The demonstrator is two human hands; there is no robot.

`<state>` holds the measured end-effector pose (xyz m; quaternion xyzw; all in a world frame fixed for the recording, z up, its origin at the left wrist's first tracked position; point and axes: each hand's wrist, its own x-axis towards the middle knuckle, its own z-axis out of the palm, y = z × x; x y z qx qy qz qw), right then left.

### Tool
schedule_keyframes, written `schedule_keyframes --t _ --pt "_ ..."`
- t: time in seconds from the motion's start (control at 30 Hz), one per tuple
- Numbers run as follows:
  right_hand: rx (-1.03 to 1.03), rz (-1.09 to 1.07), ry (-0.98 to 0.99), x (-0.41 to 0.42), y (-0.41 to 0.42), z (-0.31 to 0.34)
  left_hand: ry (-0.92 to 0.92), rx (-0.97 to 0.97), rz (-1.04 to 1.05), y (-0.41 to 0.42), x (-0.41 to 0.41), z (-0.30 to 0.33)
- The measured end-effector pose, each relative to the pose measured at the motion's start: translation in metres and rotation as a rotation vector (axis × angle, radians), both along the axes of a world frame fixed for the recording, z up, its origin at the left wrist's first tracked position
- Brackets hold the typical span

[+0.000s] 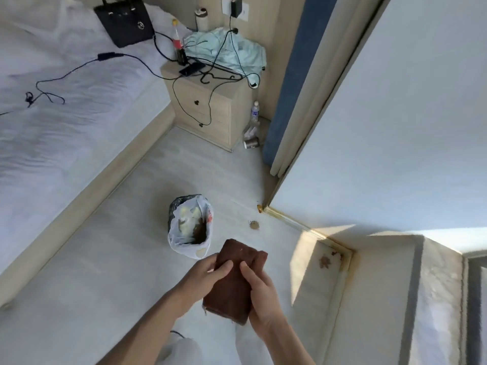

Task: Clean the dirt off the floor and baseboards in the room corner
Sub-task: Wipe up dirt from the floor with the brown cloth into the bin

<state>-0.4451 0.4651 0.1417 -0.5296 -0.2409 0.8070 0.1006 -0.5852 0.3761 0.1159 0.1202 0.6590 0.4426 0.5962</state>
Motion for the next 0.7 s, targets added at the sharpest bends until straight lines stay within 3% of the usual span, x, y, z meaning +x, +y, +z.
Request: schedule_keyframes --t 0.33,0.7 --pt "-0.057 0.243 -0.061 -0.043 0.119 -0.081 0.036 -0.19 0.221 0.084 -0.023 -0.067" --pt "0.08 0.327 -0.434 -0.1 0.231 -0.319 0.098 -0.354 0.258 0.105 -0.089 -0.294"
